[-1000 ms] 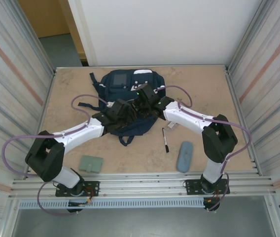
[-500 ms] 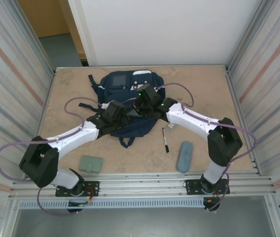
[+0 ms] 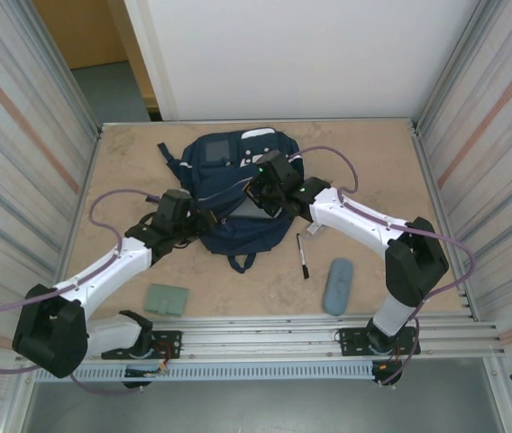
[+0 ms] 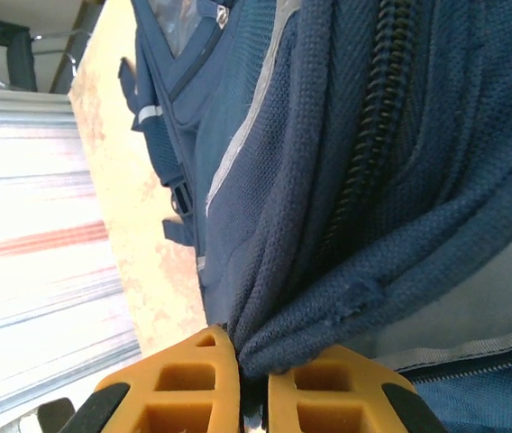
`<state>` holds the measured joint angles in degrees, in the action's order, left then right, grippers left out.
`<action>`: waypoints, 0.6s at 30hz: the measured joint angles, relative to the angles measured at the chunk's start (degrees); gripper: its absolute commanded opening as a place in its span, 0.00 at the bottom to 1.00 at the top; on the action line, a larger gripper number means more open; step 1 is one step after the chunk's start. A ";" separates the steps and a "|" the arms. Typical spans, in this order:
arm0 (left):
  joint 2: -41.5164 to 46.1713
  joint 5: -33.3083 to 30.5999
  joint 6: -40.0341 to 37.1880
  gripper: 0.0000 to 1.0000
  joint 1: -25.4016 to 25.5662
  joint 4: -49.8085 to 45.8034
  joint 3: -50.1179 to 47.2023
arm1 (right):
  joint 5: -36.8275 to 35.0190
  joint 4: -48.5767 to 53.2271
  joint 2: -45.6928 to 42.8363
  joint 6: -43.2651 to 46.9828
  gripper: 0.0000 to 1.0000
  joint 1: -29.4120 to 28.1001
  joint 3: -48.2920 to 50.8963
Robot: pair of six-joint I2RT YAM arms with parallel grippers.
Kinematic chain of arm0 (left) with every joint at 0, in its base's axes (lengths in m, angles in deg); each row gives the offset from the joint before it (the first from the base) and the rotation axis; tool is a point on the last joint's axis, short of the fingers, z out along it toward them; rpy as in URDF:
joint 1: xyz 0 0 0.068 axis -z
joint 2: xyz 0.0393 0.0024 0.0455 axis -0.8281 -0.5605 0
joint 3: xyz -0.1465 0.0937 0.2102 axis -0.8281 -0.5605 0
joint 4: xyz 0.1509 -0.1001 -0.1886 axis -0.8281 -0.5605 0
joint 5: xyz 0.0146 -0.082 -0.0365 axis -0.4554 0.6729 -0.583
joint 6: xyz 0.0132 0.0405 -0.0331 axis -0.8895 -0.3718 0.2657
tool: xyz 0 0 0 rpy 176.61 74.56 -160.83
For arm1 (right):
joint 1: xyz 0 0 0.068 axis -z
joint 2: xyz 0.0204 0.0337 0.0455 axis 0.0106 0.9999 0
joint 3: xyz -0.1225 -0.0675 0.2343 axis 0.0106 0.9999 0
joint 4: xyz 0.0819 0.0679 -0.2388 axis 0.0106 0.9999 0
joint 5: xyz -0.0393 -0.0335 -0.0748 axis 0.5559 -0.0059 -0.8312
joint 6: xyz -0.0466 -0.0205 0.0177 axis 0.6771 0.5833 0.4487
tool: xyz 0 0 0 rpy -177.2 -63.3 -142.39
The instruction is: Pack the student bag
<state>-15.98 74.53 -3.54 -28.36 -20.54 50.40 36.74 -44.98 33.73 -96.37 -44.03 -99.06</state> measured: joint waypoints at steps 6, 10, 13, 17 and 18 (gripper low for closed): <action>-3.58 3.63 -4.39 0.41 3.34 0.13 3.87 | 1.27 -0.11 0.24 0.24 0.05 0.00 -0.11; -6.67 4.26 -5.79 0.39 3.76 0.83 5.38 | 2.19 -0.39 0.85 0.24 0.05 -0.07 -0.76; -8.46 3.41 -6.23 0.36 3.76 0.55 5.49 | 2.45 -0.37 0.90 0.26 0.05 -0.17 -0.81; -9.22 2.54 -6.56 0.32 3.76 0.94 5.49 | 2.58 -0.39 1.09 0.24 0.04 -0.22 -1.22; -9.38 2.56 -6.60 0.29 3.76 1.05 5.49 | 2.58 -0.42 1.09 0.24 0.04 -0.22 -1.22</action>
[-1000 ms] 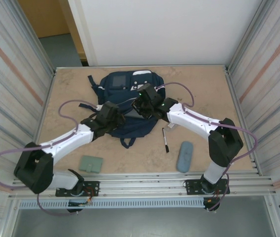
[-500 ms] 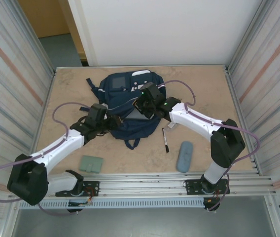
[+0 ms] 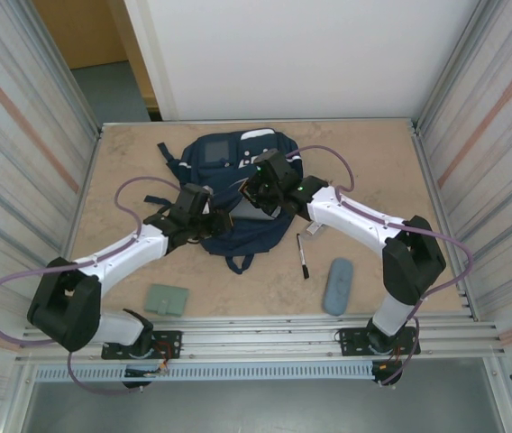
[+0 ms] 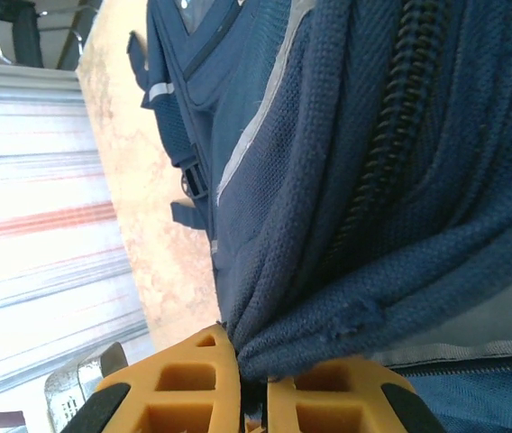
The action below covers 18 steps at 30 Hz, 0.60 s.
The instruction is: Pack the student bag
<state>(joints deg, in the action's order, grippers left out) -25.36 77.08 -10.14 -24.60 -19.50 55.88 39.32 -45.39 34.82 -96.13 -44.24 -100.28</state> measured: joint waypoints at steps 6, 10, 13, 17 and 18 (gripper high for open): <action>-0.94 1.11 -0.83 0.14 -0.20 1.70 -0.20 | 0.15 -0.15 0.15 0.00 0.04 0.00 -0.35; -0.96 4.20 -2.89 0.01 -1.38 2.19 -0.26 | 0.26 -0.31 0.15 0.00 0.04 0.15 -0.42; -0.90 6.73 -3.96 0.00 -2.60 2.69 -0.46 | 0.94 -0.24 0.15 0.00 0.04 0.63 -0.42; 1.05 9.64 -5.62 0.00 -4.31 3.89 -1.75 | 3.34 -0.11 0.15 0.76 0.04 2.51 -0.42; 1.70 10.32 -5.99 0.00 -4.70 4.24 -2.12 | 4.44 0.04 0.15 1.60 0.05 3.17 -0.42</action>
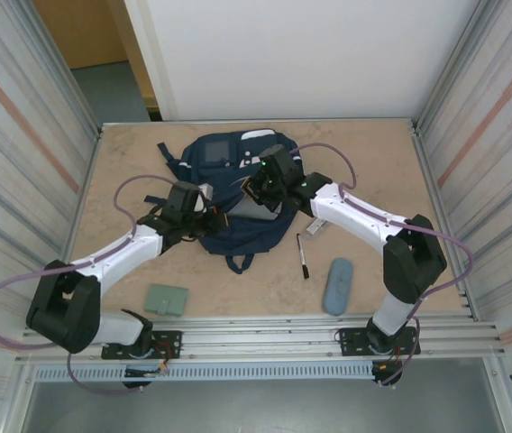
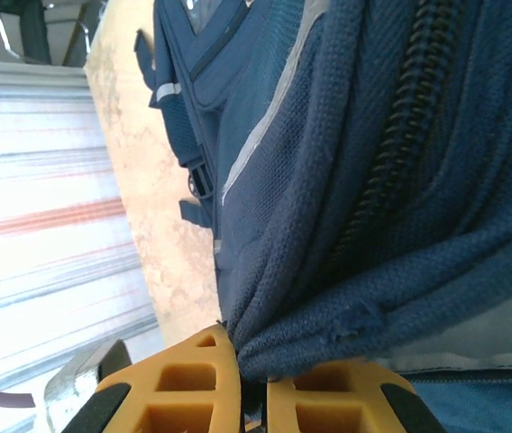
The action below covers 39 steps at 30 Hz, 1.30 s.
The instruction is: Pack the student bag
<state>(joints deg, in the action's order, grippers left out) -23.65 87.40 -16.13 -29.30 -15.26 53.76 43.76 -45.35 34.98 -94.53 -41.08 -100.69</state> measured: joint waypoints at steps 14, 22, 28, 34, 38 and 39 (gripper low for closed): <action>5.62 -0.87 -7.56 0.00 -4.44 -4.26 -1.01 | 23.17 -0.50 1.42 20.44 0.10 12.20 0.48; 6.64 -3.28 -12.48 0.00 0.72 -1.79 -2.08 | 28.33 0.46 5.90 24.28 0.40 18.08 -0.96; 3.04 -6.54 -16.02 0.00 10.05 -1.25 2.10 | 24.98 -0.11 6.91 23.89 0.53 16.68 -0.92; -0.28 -8.83 -16.15 0.17 8.59 -1.20 4.26 | 21.33 0.74 5.11 24.22 0.64 14.53 2.03; -2.80 -7.48 -15.96 0.20 6.86 -1.18 4.17 | 17.07 2.62 4.02 24.44 0.68 12.96 4.39; -3.26 -7.13 -15.85 0.21 6.45 -0.85 3.96 | 15.72 2.93 3.76 24.24 0.68 12.09 4.98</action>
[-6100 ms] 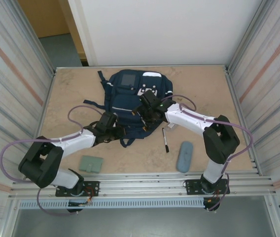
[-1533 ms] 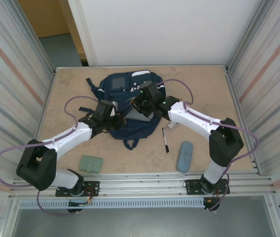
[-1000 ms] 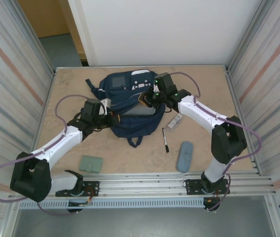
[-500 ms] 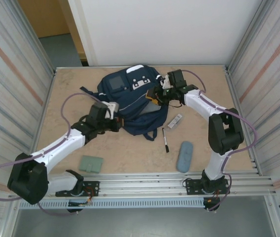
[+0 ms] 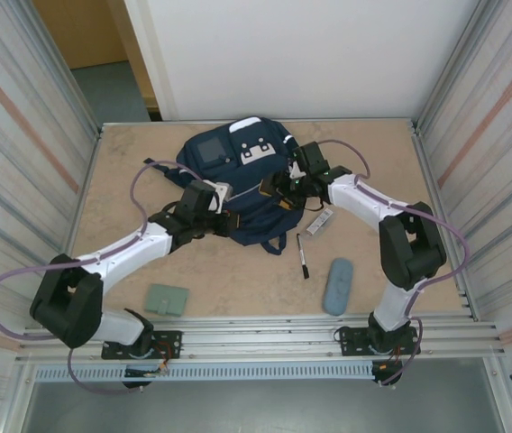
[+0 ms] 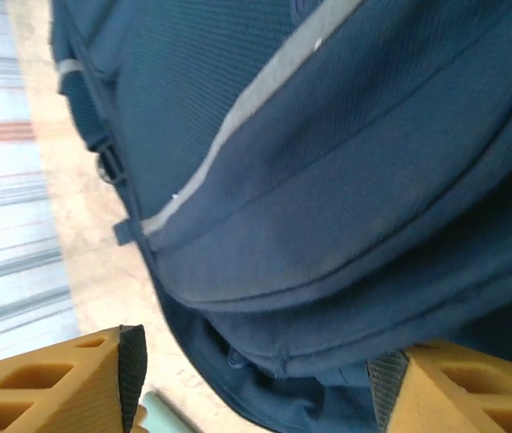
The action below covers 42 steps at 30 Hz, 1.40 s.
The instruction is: Pack the student bag
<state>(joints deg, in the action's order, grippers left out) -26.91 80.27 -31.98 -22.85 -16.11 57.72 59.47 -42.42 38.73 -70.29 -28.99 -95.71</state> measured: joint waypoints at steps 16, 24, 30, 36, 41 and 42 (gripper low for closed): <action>-1.64 3.72 4.17 0.42 -0.48 3.50 -4.90 | -16.33 -3.82 1.95 -8.13 0.73 -9.16 3.58; -1.44 0.66 6.60 0.50 -1.66 0.98 -5.18 | -17.94 -4.90 3.28 -3.80 0.70 -10.27 3.87; -0.61 0.61 11.65 0.46 -8.94 -0.63 -5.18 | -17.90 1.86 2.69 18.64 0.71 -11.04 -1.53; -2.01 1.11 14.73 0.42 -11.26 -0.35 -5.18 | -20.79 3.87 0.09 41.70 0.75 -14.14 -4.28; -2.93 3.21 17.64 0.42 -12.90 1.05 -6.75 | -22.69 6.75 5.22 54.27 0.76 -16.94 -12.63; -2.56 3.52 18.23 0.42 -13.51 1.22 -7.52 | -23.21 7.43 6.67 55.87 0.76 -17.46 -14.49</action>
<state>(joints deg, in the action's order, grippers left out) -29.47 83.79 -13.75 -36.36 -14.88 50.20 36.26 -34.99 45.40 -14.43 -46.45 -110.20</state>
